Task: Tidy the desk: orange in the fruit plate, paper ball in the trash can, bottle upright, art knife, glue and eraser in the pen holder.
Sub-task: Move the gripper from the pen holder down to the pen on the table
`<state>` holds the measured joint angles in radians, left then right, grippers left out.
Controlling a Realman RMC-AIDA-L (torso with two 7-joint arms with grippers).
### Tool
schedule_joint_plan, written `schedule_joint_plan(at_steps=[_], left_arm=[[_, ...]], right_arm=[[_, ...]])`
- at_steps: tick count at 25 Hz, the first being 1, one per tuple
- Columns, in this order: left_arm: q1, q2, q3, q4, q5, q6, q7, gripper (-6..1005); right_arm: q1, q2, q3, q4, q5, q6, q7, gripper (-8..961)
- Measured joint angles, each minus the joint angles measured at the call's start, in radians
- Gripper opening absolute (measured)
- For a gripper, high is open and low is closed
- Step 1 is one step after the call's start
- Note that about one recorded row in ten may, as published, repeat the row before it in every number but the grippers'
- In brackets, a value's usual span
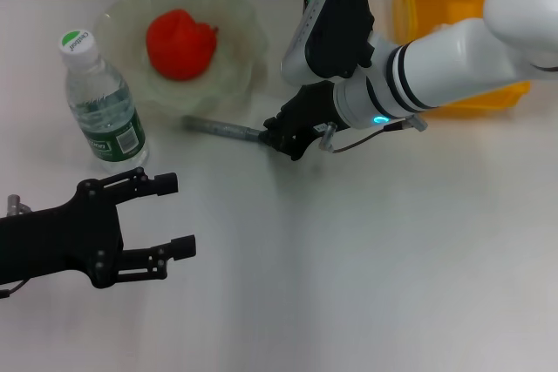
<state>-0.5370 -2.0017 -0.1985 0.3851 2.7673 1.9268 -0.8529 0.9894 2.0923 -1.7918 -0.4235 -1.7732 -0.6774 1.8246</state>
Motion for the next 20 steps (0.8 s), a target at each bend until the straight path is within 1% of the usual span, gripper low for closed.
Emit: schedule_joint_plan(at_steps=[5,20], left_arm=[[0.000,0.000,-0.001,0.000,0.000,0.000,0.000,857],[-0.005,0.000,0.007,0.000,-0.025,0.003,-0.001,857]], right_arm=[[0.000,0.000,0.000,0.007,0.000,0.001,0.000,136],[0.003,0.000,0.000,0.008,-0.004,-0.009,-0.002,139]])
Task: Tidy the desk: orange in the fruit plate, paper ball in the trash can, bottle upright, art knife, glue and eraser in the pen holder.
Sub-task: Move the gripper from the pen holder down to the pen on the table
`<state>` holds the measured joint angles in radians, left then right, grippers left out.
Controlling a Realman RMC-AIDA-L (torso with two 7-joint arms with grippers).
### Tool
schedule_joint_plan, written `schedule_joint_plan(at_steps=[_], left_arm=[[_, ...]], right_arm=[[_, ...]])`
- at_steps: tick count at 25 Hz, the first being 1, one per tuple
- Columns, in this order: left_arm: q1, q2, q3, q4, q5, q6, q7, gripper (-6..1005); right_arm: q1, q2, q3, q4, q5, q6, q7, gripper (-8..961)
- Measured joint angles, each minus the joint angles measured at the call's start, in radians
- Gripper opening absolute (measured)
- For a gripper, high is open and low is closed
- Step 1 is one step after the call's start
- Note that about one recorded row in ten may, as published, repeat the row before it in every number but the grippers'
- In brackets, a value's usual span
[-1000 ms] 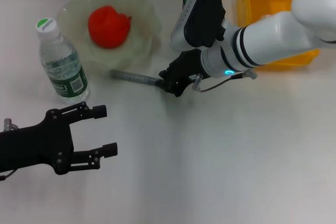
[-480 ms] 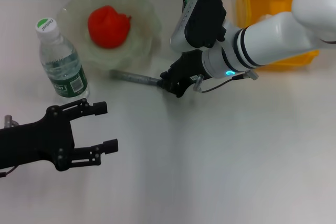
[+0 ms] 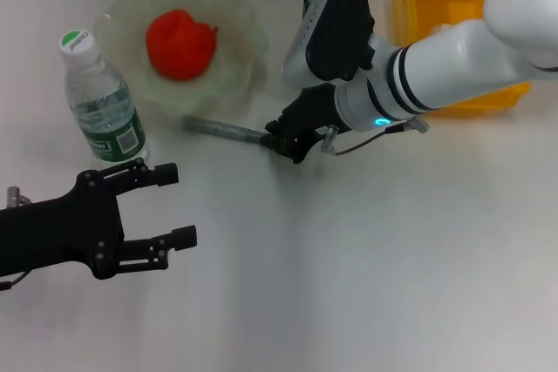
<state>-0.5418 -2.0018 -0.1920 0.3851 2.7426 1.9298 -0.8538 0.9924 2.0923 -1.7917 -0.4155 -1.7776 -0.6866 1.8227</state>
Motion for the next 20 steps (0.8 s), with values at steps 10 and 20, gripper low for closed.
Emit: schedule_joint_plan(at_steps=[10,20], left_arm=[[-0.006,-0.001,-0.001,0.000,-0.003,-0.002,-0.001,857],[-0.011,-0.002,-0.003,0.000,-0.003,-0.003,-0.001,857]], right_arm=[[0.001,0.000,0.000,0.002,-0.002,0.000,0.000,155],[0.002,0.000,0.000,0.007,-0.003,0.005,0.000,185]])
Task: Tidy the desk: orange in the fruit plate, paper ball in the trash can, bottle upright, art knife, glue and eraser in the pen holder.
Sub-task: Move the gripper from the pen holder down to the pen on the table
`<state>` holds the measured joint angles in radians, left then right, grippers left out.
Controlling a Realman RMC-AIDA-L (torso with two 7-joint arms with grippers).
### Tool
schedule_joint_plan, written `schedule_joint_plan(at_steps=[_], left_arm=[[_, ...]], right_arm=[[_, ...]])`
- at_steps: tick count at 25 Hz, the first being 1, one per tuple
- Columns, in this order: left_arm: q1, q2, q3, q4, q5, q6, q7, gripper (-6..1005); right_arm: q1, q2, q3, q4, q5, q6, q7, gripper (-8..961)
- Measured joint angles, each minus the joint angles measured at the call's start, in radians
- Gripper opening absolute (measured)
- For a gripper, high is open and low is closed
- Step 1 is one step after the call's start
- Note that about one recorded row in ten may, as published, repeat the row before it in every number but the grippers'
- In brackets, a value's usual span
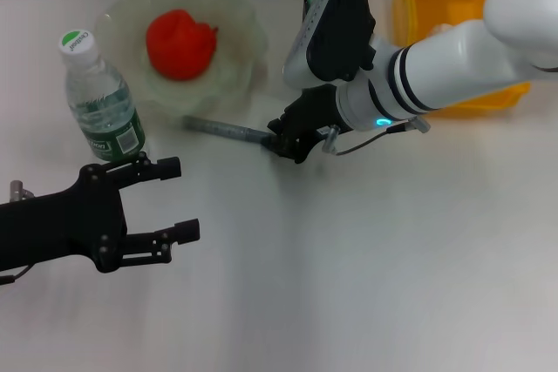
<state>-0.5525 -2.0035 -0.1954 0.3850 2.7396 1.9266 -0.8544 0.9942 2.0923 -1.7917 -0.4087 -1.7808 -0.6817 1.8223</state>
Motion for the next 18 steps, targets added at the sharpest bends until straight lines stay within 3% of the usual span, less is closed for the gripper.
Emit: schedule_joint_plan(at_steps=[14,18], left_arm=[[-0.002,-0.001,0.002,0.000,-0.012,-0.003,0.002,857],[0.001,-0.001,0.002,0.000,-0.012,-0.003,-0.001,857]], right_arm=[[-0.004,-0.001,0.000,-0.006,0.008,-0.010,-0.011,127],[-0.042,-0.012,0.011,-0.061,0.001,-0.065,0.003,116]])
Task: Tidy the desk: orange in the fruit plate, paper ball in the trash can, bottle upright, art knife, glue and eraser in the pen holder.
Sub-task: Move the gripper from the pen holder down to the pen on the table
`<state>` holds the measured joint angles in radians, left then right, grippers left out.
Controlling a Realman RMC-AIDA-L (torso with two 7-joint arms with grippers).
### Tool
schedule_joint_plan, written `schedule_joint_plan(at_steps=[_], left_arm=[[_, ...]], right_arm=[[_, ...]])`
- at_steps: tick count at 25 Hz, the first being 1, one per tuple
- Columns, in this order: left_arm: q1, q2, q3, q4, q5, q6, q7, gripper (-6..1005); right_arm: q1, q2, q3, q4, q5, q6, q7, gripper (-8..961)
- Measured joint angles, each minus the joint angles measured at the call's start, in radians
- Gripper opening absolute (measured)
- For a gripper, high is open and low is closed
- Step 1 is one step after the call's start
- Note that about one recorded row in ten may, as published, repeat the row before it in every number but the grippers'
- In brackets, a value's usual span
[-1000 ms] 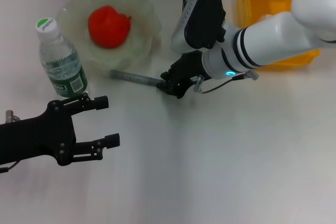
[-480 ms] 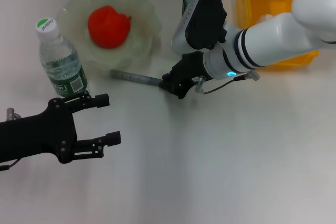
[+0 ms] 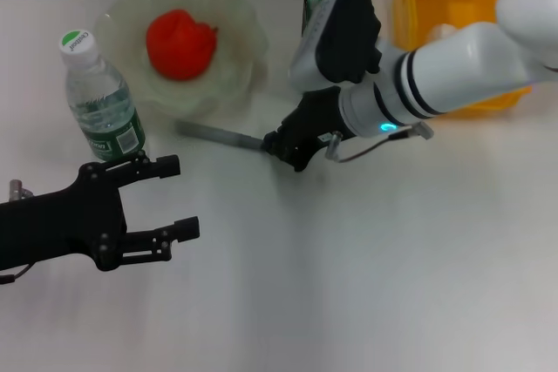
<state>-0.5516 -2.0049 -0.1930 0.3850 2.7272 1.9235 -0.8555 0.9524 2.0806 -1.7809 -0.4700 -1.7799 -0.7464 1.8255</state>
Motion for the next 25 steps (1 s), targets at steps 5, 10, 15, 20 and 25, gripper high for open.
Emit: schedule_joint_plan(at_steps=[5,10,15,20,25], left_arm=[[0.003,0.000,-0.003,0.000,-0.002,0.001,-0.008,857],[0.004,0.000,-0.005,0.000,-0.002,0.001,-0.011,857],[0.008,-0.001,-0.006,-0.002,-0.005,0.007,-0.012,857],[0.008,0.000,-0.002,-0.004,-0.011,0.008,-0.014,857],[0.008,0.000,0.001,-0.004,-0.011,0.006,-0.011,857]], right_arm=[[-0.094,-0.014,0.058,-0.141,-0.101,-0.079,0.057,79],[-0.225,-0.003,0.194,-0.341,-0.270,-0.196,0.083,34],[-0.245,-0.001,0.222,-0.379,-0.282,-0.244,0.085,39],[-0.187,0.006,0.214,-0.321,-0.258,-0.227,0.079,79],[-0.073,0.009,0.154,-0.149,-0.137,-0.143,0.017,168]])
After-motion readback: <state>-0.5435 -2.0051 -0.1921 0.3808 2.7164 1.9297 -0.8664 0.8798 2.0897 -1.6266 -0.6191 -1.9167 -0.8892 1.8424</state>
